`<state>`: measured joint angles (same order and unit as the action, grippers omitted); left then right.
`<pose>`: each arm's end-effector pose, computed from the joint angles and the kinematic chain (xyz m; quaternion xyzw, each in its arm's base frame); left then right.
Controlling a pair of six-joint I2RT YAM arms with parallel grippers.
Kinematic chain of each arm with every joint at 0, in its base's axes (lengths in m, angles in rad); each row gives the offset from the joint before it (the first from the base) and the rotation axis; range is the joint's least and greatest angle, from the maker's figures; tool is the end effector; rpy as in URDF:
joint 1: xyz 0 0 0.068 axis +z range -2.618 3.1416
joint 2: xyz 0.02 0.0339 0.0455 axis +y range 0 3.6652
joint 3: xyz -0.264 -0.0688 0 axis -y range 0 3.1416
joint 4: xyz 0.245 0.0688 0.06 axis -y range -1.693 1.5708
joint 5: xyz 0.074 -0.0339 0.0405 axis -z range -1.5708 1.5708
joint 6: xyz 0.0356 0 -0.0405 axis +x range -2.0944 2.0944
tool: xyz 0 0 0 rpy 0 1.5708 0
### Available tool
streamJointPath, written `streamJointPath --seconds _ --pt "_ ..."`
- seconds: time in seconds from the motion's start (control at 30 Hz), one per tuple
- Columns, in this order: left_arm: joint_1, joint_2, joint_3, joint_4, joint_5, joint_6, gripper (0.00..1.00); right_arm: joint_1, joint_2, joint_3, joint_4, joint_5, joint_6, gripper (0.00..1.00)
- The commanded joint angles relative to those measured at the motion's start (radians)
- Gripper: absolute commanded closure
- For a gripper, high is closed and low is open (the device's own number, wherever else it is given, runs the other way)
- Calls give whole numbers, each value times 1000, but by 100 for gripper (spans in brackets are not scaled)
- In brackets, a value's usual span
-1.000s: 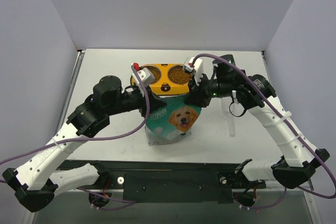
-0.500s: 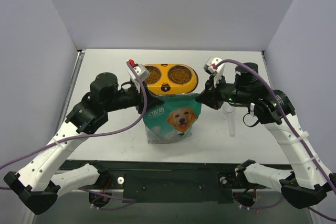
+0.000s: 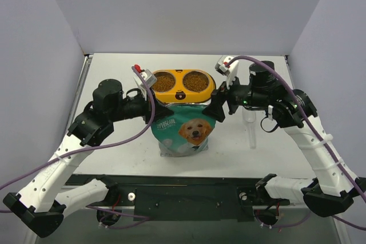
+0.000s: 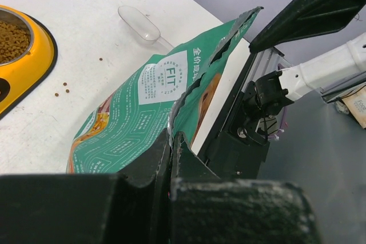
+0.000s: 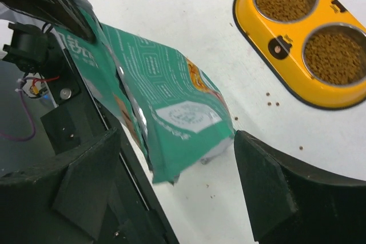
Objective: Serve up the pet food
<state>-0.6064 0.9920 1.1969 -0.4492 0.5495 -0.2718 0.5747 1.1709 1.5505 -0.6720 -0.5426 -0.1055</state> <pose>0.1575 -0.1318 0.4179 0.2910 0.7200 -0.4454 0.4455 0.1768 0.1364 0.4731 -0.4086 0.6756 0.3428 0.5090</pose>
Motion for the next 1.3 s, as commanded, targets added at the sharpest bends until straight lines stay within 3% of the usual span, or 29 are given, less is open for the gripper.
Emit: streamJointPath --seconds 0.0,0.1,0.2,0.4,0.43,0.53,0.7,1.07,1.2,1.27 --pt "10 -50 38 21 23 -23 99 72 94 83 84 -10 -3 25" --pt "10 -67 36 6 -19 -26 79 117 133 126 72 -5 -13 29" --pt "10 -104 30 -39 -55 -18 68 126 138 119 49 13 -28 34" --pt "10 -206 -55 -62 -86 -37 64 178 142 134 -53 55 -121 33" --pt "10 -214 -62 -56 -91 -37 65 213 151 143 -73 103 -144 32" --pt "10 -219 -72 -42 -95 -33 81 296 179 189 -139 244 -240 27" --pt "10 -213 -66 -31 -56 -24 99 399 251 273 -152 325 -292 26" --pt "13 -225 -48 18 -57 -27 100 498 411 470 -333 421 -486 34" --pt "13 -227 -53 11 -48 -26 100 499 400 431 -330 498 -539 57" --pt "11 -228 -62 6 -66 -29 100 499 397 427 -311 520 -539 57"
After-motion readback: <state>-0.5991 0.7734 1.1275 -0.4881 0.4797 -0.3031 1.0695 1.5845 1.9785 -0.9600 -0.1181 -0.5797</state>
